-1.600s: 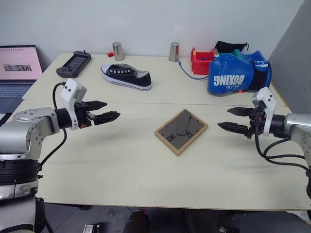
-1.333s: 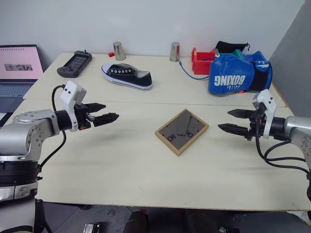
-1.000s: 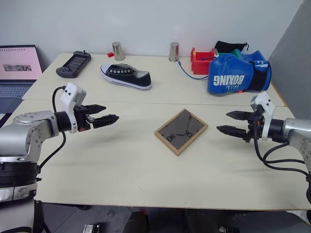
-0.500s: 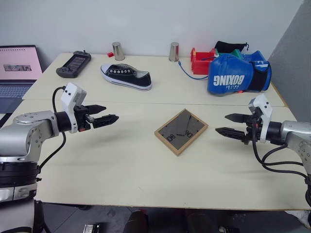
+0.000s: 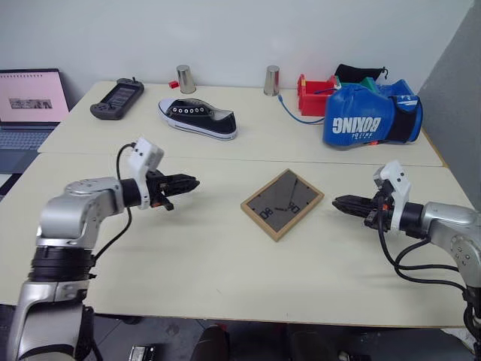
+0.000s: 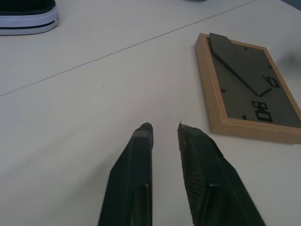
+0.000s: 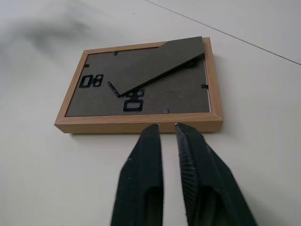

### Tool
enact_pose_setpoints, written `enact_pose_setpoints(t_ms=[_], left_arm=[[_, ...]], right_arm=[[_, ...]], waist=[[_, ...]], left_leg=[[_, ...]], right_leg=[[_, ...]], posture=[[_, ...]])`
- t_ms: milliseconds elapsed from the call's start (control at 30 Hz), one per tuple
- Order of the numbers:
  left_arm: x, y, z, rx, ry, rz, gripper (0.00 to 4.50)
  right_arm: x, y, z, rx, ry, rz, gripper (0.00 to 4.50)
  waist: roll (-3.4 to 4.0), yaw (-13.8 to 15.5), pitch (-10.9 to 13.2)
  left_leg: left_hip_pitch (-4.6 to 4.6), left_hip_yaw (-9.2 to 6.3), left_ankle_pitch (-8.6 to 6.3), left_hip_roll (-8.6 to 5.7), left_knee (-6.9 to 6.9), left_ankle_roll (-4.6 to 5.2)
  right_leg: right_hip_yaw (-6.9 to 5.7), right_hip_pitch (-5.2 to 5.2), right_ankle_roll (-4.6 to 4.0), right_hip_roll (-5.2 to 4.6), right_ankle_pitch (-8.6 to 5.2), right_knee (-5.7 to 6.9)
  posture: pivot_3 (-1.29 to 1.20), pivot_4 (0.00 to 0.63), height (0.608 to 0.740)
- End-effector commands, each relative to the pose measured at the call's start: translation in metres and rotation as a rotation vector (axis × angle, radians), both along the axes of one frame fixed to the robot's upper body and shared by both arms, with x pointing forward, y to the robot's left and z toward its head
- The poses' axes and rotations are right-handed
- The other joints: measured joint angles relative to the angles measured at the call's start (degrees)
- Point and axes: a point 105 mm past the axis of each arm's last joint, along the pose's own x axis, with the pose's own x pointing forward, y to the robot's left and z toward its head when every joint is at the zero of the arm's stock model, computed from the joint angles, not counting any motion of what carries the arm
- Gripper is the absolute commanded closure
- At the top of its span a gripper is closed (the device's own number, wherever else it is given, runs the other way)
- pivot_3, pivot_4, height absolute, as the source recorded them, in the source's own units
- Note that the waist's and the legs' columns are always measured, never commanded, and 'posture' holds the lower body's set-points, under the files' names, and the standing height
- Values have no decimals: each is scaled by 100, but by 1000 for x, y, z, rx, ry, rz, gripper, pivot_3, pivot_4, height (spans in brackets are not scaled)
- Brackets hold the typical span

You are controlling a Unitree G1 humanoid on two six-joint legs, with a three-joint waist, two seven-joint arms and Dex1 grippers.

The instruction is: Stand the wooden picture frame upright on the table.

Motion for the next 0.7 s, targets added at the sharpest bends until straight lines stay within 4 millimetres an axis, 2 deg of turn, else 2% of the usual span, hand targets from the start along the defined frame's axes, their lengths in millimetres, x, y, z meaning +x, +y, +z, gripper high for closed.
enact_pose_setpoints(t_ms=[33,200,367,600,700], left_arm=[[15,-20,0,19,-52,-50,4432],[28,-39,-13,28,-49,-96,4432],[37,-68,-39,89,-27,-166,4432],[36,-80,-46,115,-23,-232,4432],[29,-85,-46,106,-19,-267,4432]], right_arm=[[0,1,1,-27,-39,-34,4500],[1,1,-8,-47,-35,-71,4500],[16,8,-32,-117,-27,-148,4500],[42,20,-48,-162,-47,-203,4500],[54,30,-49,-142,-65,-207,4500]], waist=[[0,6,0],[-1,-8,0],[-3,-12,-2],[-2,-42,-1],[-2,-46,-2]], left_leg=[[1,-2,0,0,0,0],[-1,1,0,-1,2,0],[0,-1,0,-2,3,0],[-2,1,1,-1,3,0],[-2,-1,1,-3,3,0]], right_leg=[[-2,1,0,0,0,0],[1,0,0,0,0,0],[0,0,0,1,0,1],[2,-6,0,2,0,4],[1,-4,0,1,0,4]], posture=[[0,150,740],[0,150,740],[0,150,740],[0,150,740],[0,150,740]])
